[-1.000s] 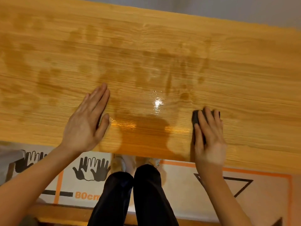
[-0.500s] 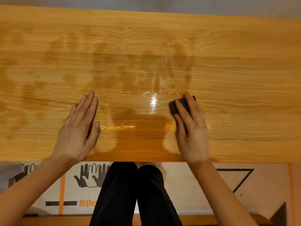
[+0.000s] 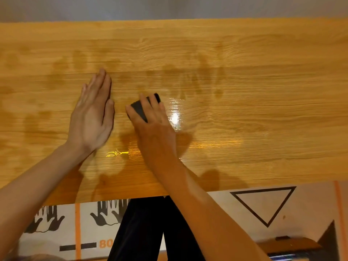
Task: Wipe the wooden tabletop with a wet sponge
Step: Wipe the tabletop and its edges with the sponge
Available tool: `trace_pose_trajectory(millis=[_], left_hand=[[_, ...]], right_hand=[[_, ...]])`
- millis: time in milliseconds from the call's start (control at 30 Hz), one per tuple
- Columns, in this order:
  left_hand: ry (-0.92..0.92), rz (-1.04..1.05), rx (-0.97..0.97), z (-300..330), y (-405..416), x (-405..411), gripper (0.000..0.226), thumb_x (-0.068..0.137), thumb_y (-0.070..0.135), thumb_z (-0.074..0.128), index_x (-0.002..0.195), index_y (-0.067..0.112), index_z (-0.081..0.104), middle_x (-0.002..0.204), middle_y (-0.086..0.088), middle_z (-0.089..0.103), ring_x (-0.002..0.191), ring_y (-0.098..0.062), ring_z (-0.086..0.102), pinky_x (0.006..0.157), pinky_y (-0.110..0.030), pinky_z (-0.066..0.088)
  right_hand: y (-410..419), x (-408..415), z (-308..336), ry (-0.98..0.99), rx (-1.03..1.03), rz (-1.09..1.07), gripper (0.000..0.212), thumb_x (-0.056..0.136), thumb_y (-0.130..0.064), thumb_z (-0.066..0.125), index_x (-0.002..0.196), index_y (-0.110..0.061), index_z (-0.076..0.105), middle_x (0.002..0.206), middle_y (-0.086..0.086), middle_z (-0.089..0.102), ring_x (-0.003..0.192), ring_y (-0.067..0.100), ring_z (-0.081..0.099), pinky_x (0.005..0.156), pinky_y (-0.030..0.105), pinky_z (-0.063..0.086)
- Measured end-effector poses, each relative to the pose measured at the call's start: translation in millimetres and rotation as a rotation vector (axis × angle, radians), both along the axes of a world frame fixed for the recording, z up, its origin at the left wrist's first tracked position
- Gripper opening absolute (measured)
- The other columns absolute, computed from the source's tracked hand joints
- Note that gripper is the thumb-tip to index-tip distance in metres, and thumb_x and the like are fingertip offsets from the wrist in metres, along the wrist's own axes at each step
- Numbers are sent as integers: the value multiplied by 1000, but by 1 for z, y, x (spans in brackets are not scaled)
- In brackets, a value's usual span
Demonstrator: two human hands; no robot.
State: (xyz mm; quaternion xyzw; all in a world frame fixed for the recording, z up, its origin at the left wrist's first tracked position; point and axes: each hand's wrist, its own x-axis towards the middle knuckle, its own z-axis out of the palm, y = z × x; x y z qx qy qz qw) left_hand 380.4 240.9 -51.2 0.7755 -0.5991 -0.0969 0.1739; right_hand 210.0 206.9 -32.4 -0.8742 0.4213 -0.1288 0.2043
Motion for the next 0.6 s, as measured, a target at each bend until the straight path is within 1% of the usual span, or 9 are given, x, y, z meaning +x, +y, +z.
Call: trace_pose_trajectory(millis=[67, 133, 200, 267, 333, 400, 467, 567, 600], left_hand=[[-13, -8, -6, 0, 0, 0, 52, 109, 23, 28, 158, 4, 24, 168, -10, 17, 156, -21, 11, 127, -29, 4], [-20, -18, -3, 0, 1, -1, 53, 109, 21, 28, 158, 4, 23, 168, -10, 16, 156, -20, 10, 128, -30, 5], [-9, -26, -6, 1, 1, -2, 53, 108, 19, 29, 158, 3, 22, 168, -11, 16, 156, -20, 9, 128, -32, 5], [5, -28, -13, 1, 2, -3, 54, 107, 18, 31, 158, 2, 22, 168, -12, 16, 156, -22, 10, 128, -35, 7], [17, -13, -12, 1, 1, -3, 54, 107, 17, 32, 158, 2, 22, 168, -12, 17, 156, -24, 11, 128, -35, 8], [14, 5, 0, 1, 0, -2, 54, 107, 17, 31, 158, 2, 21, 168, -10, 17, 156, -23, 12, 128, -36, 9], [4, 8, 14, 3, -1, -2, 54, 107, 18, 30, 159, 3, 20, 168, -10, 16, 156, -23, 12, 128, -34, 8], [-17, -13, 19, 3, -2, -3, 54, 107, 17, 29, 158, 1, 21, 168, -12, 16, 156, -25, 13, 128, -34, 8], [-25, -14, 19, 4, -2, -3, 54, 106, 17, 29, 158, 1, 22, 167, -12, 16, 156, -25, 14, 128, -35, 8]], right_hand=[[-9, -12, 2, 6, 3, 75, 65, 80, 3, 70, 136, -26, 52, 153, 10, 36, 144, 29, 27, 115, 37, 18], [-20, -44, 7, -24, 61, 45, 62, 80, 5, 69, 132, -26, 56, 151, 7, 38, 144, 29, 27, 114, 39, 24], [-32, -90, 12, -22, 108, -105, 48, 91, -2, 60, 134, -23, 55, 153, 7, 35, 146, 28, 22, 119, 43, 27], [-44, -129, 18, -7, 114, -332, 39, 98, -10, 51, 136, -19, 53, 154, 9, 32, 146, 26, 21, 119, 45, 24], [-55, -140, 20, -12, 121, -521, 38, 100, -12, 46, 138, -18, 50, 156, 11, 28, 147, 25, 19, 119, 46, 23], [-56, -121, 17, -7, 103, -621, 39, 102, -14, 44, 140, -19, 48, 156, 11, 26, 147, 26, 16, 119, 46, 22], [-46, -86, 15, -12, 73, -572, 40, 101, -15, 43, 141, -20, 46, 157, 12, 25, 147, 28, 15, 119, 46, 22], [-18, -28, 8, 16, 51, -379, 49, 96, -7, 49, 143, -22, 43, 157, 12, 23, 148, 29, 13, 122, 43, 18], [-11, -9, 6, 16, 51, -319, 53, 93, -5, 52, 143, -21, 43, 157, 13, 25, 147, 30, 15, 121, 44, 20]])
